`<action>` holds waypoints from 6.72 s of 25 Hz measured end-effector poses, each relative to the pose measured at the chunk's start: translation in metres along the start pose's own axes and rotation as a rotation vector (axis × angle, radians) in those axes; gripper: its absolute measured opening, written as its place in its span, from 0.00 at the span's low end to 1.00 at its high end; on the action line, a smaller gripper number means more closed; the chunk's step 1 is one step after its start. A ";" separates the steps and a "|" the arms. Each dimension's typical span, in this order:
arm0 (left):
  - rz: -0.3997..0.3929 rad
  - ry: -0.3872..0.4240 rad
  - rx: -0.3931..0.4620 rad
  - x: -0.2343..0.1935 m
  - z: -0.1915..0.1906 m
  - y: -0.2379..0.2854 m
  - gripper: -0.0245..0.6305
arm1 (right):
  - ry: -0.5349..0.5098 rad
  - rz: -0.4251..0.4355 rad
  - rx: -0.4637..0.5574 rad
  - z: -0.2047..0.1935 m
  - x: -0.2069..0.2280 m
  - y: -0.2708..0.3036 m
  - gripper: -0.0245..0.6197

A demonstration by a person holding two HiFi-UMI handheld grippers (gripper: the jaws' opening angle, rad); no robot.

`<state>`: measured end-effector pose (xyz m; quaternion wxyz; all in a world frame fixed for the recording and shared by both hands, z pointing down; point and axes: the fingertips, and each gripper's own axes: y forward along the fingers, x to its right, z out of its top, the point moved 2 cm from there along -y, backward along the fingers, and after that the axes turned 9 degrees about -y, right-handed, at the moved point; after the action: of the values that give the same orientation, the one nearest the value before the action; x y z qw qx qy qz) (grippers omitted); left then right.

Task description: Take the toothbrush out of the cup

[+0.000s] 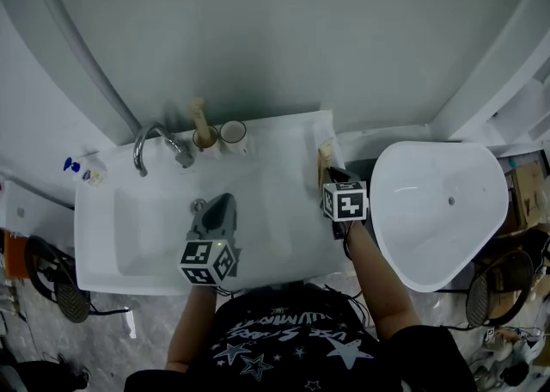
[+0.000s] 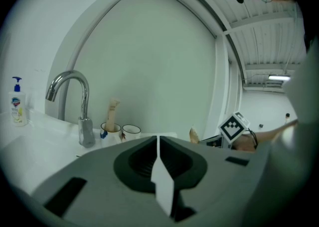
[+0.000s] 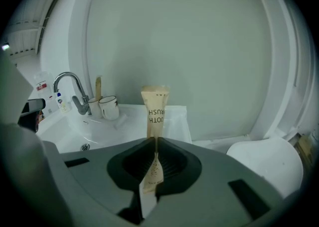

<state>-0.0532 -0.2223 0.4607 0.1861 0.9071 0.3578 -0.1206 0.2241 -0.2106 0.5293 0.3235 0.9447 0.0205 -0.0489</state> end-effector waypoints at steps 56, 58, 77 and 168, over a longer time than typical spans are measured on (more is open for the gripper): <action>0.178 -0.040 0.118 -0.112 0.058 -0.050 0.08 | -0.060 0.216 0.221 0.128 -0.128 0.053 0.26; 0.186 -0.039 0.125 -0.119 0.061 -0.053 0.08 | -0.081 0.246 0.235 0.141 -0.147 0.057 0.26; 0.229 -0.061 0.145 -0.181 0.072 -0.062 0.08 | -0.203 0.362 0.299 0.207 -0.256 0.107 0.26; -0.069 -0.035 -0.007 -0.003 0.010 0.008 0.08 | -0.035 0.211 0.138 0.074 -0.066 -0.011 0.07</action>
<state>-0.0507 -0.2339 0.4544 0.1911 0.8914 0.3858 -0.1416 0.1519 -0.2478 0.4720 0.2612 0.9607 -0.0879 -0.0325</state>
